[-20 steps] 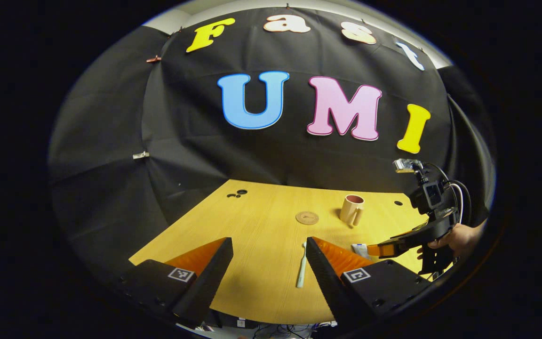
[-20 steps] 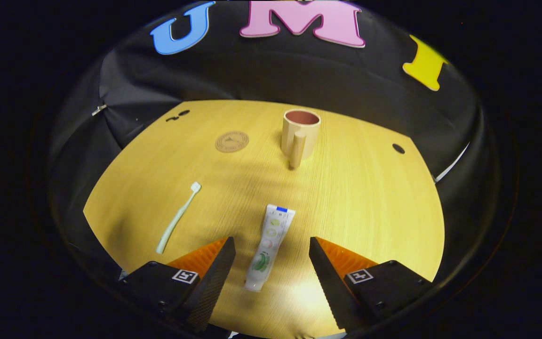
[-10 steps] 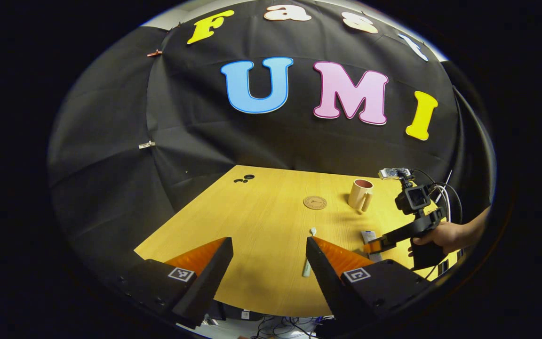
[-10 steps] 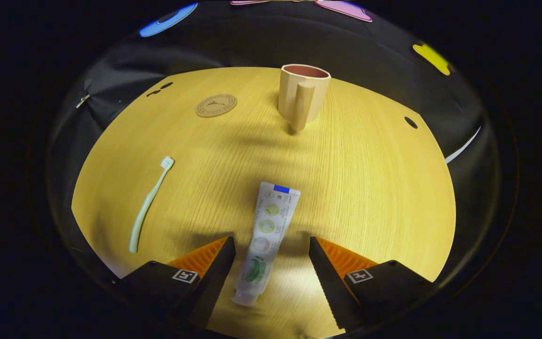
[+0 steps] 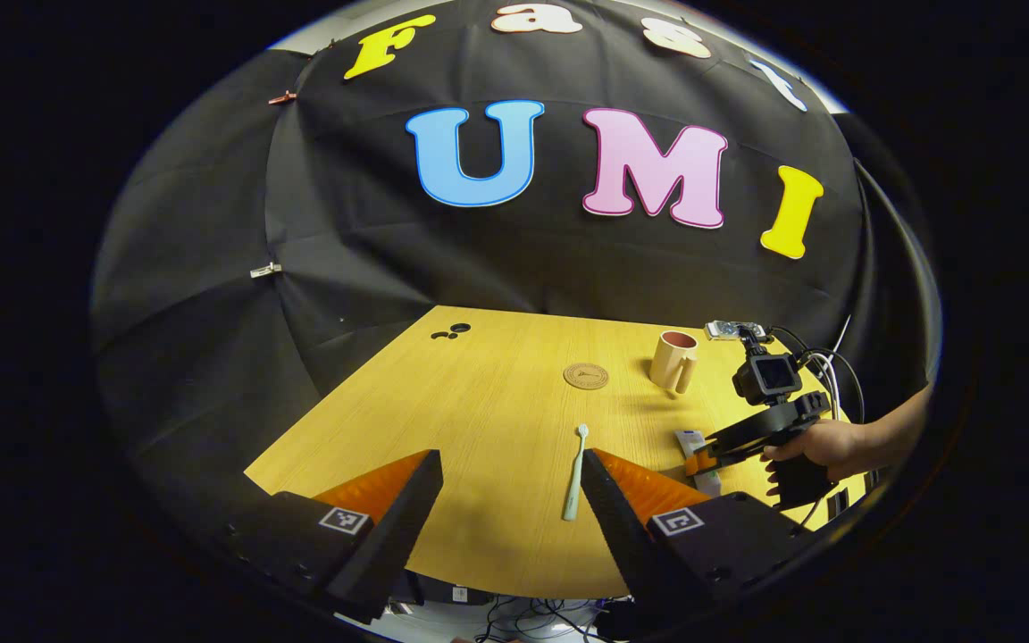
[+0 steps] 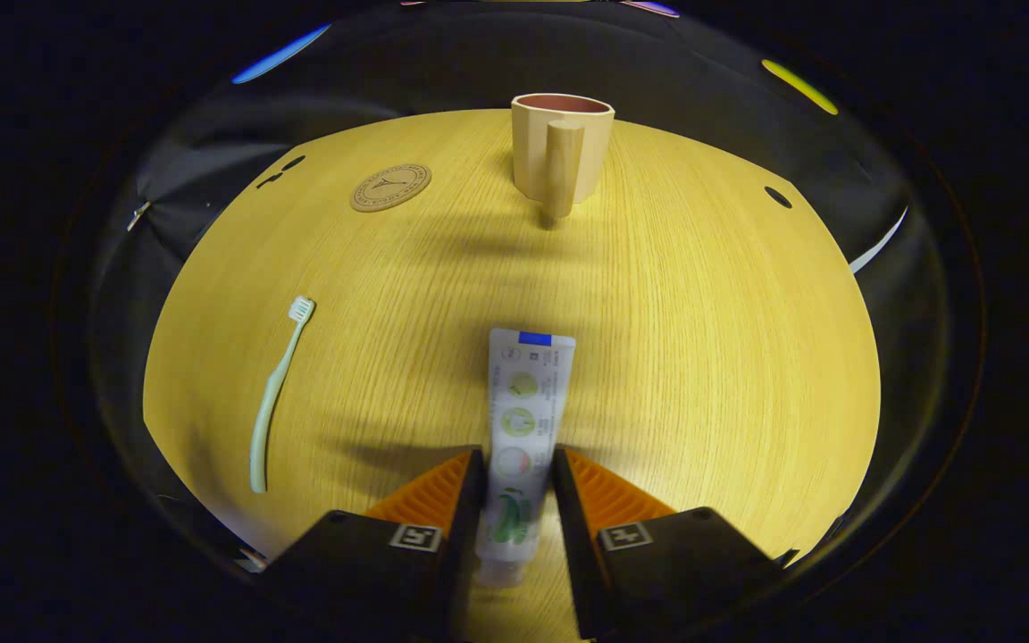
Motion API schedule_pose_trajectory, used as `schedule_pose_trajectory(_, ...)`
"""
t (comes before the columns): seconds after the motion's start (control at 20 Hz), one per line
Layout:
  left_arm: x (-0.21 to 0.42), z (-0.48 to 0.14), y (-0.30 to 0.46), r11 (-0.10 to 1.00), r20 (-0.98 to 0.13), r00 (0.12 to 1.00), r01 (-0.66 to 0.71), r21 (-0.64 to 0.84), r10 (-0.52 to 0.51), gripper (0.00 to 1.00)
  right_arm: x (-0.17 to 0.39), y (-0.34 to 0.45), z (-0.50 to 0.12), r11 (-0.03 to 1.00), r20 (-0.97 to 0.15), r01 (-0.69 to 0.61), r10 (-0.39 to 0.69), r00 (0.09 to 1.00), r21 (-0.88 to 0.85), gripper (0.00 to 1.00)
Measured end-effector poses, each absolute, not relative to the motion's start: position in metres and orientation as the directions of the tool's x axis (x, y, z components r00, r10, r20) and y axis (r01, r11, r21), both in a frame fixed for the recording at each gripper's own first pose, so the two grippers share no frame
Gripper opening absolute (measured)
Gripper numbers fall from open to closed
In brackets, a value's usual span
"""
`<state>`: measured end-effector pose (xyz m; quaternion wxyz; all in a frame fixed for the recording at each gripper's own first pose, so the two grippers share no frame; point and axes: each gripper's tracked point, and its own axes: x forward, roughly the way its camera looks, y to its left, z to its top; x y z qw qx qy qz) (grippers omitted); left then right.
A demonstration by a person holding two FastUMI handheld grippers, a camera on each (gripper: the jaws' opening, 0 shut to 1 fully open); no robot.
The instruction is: Put the toothbrush and toothpaste on the desktop into the cup, then pick up the cup and place it on the coaster on the desktop.
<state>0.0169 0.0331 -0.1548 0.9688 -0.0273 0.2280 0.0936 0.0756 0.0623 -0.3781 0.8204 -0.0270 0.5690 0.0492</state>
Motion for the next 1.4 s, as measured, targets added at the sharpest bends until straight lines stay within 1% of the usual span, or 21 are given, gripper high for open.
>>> schedule_pose_trajectory(0.05, 0.015, -0.156, 0.032, 0.981, -0.449, 0.877, -0.194, -0.014, 0.168, 0.99, 0.078, 0.063, -0.383, 0.994, -0.94, -0.112, 0.047, 0.339, 0.009, 0.43)
schedule_pose_trajectory(0.1, 0.015, -0.157, 0.032, 0.981, -0.454, 0.876, -0.192, -0.018, 0.163, 0.99, 0.078, 0.064, -0.385, 0.993, -0.945, -0.115, 0.048, 0.325, 0.011, 0.4)
schedule_pose_trajectory(0.15, 0.015, -0.159, 0.031, 0.982, -0.458, 0.875, -0.187, -0.021, 0.157, 0.99, 0.077, 0.063, -0.382, 0.993, -0.948, -0.113, 0.051, 0.314, 0.016, 0.32)
schedule_pose_trajectory(0.2, 0.016, -0.163, 0.031, 0.983, -0.464, 0.872, -0.182, -0.02, 0.152, 0.99, 0.077, 0.064, -0.383, 0.994, -0.948, -0.105, 0.057, 0.313, 0.025, 0.34)
schedule_pose_trajectory(0.25, 0.017, -0.167, 0.03, 0.984, -0.475, 0.868, -0.176, -0.019, 0.146, 0.99, 0.078, 0.064, -0.38, 0.994, -0.944, -0.1, 0.073, 0.321, 0.043, 0.33)
schedule_pose_trajectory(0.35, 0.026, -0.18, 0.028, 0.987, -0.511, 0.851, -0.158, -0.024, 0.123, 0.99, 0.075, 0.065, -0.382, 0.993, -0.944, -0.091, 0.105, 0.314, 0.08, 0.24)
schedule_pose_trajectory(0.5, 0.05, -0.194, 0.027, 0.992, -0.545, 0.834, -0.125, -0.027, 0.09, 0.99, 0.068, 0.059, -0.373, 0.988, -0.935, -0.123, 0.128, 0.331, 0.092, 0.23)
schedule_pose_trajectory(0.6, 0.064, -0.204, 0.027, 0.994, -0.568, 0.82, -0.103, -0.032, 0.067, 0.99, 0.065, 0.057, -0.36, 0.986, -0.919, -0.11, 0.159, 0.36, 0.127, 0.23)
schedule_pose_trajectory(0.7, 0.073, -0.223, 0.018, 0.997, -0.617, 0.787, -0.065, -0.05, 0.021, 0.99, 0.064, 0.051, -0.344, 0.982, -0.901, -0.099, 0.187, 0.391, 0.161, 0.23)
schedule_pose_trajectory(0.9, 0.101, -0.268, 0.012, 0.999, -0.711, 0.704, -0.034, -0.021, 0.009, 0.98, 0.06, 0.031, -0.317, 0.979, -0.872, -0.111, 0.205, 0.445, 0.174, 0.23)
schedule_pose_trajectory(1.05, 0.119, -0.299, 0.0, 1.0, -0.769, 0.64, 0.003, -0.006, -0.006, 0.98, 0.051, 0.023, -0.307, 0.97, -0.864, -0.073, 0.239, 0.444, 0.23, 0.23)
schedule_pose_trajectory(1.15, 0.129, -0.316, -0.01, 1.0, -0.801, 0.598, 0.023, -0.021, -0.031, 0.98, 0.049, 0.018, -0.305, 0.967, -0.859, -0.08, 0.25, 0.447, 0.24, 0.23)
schedule_pose_trajectory(1.25, 0.136, -0.329, -0.015, 0.999, -0.824, 0.566, 0.021, -0.028, -0.035, 0.95, 0.045, 0.015, -0.303, 0.963, -0.855, -0.093, 0.268, 0.445, 0.254, 0.23)
schedule_pose_trajectory(1.4, 0.139, -0.349, -0.02, 0.999, -0.863, 0.503, 0.001, -0.052, -0.045, 0.93, 0.035, 0.006, -0.299, 0.956, -0.851, -0.154, 0.291, 0.437, 0.247, 0.23)
